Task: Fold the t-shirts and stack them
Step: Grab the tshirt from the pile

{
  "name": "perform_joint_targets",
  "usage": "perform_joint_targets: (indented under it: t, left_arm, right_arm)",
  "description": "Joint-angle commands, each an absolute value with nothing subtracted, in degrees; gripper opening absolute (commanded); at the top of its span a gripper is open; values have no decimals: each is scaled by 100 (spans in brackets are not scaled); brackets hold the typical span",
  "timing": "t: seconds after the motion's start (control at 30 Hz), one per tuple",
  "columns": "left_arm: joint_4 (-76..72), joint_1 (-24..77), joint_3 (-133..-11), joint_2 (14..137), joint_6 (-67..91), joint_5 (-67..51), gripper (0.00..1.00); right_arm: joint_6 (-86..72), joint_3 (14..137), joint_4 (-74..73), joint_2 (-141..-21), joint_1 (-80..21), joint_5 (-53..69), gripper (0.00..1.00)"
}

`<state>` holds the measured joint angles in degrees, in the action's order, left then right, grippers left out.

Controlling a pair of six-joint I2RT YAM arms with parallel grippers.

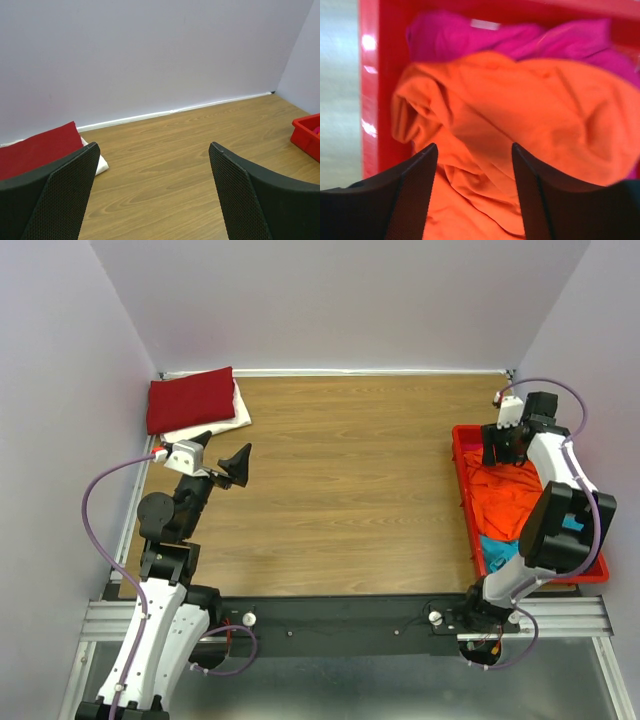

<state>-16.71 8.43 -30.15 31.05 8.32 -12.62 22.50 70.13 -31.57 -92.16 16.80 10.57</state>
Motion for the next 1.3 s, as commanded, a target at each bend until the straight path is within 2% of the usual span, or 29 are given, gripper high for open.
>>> perform_joint_targets:
  t: [0.0, 0.23, 0.3, 0.43, 0.47, 0.5, 0.7, 0.83, 1.1, 1.2, 1.27]
  left_arm:
    - [-1802, 896, -3129, 3050, 896, -1406, 97]
    - [-1802, 905, -3120, 3032, 896, -1415, 97]
    - [-1802, 905, -3120, 3041, 896, -1406, 97]
    - [-1802, 914, -3111, 3023, 888, -1415, 97]
    - [-1802, 914, -3111, 3023, 888, -1406, 97]
    - [-1793, 914, -3111, 3023, 888, -1415, 97]
    - [-1802, 914, -3111, 3041, 896, -1433, 97]
    - [-1819, 923, -3111, 3067, 896, -1459, 97]
    - [-1811, 932, -3111, 3102, 870, -1459, 97]
    - [-1837, 932, -3103, 3129, 844, -1503, 97]
    - [-1854, 932, -3094, 3173, 826, -1520, 97]
  right_arm:
    - [2979, 7110, -3806, -9658, 1670, 932, 65]
    - [3129, 7251, -3700, -10089, 1670, 563, 50]
    - [3129, 7312, -3639, -10090, 1661, 536, 41]
    - [3103, 7304, -3577, -9862, 1661, 624, 15]
    - [3094, 7295, -3577, -9757, 1661, 676, 3]
    - [3076, 7243, -3577, -9651, 1661, 720, 1]
    - [2716, 7312, -3708, -8458, 1661, 1501, 1]
    - [2427, 8014, -4147, -7964, 1600, 2318, 1]
    - [1618, 10699, -4570, -7901, 1398, 4629, 1]
    - [978, 11641, -4238, -8217, 1362, 5623, 0]
    - [266, 11742, -3764, -8279, 1362, 6326, 0]
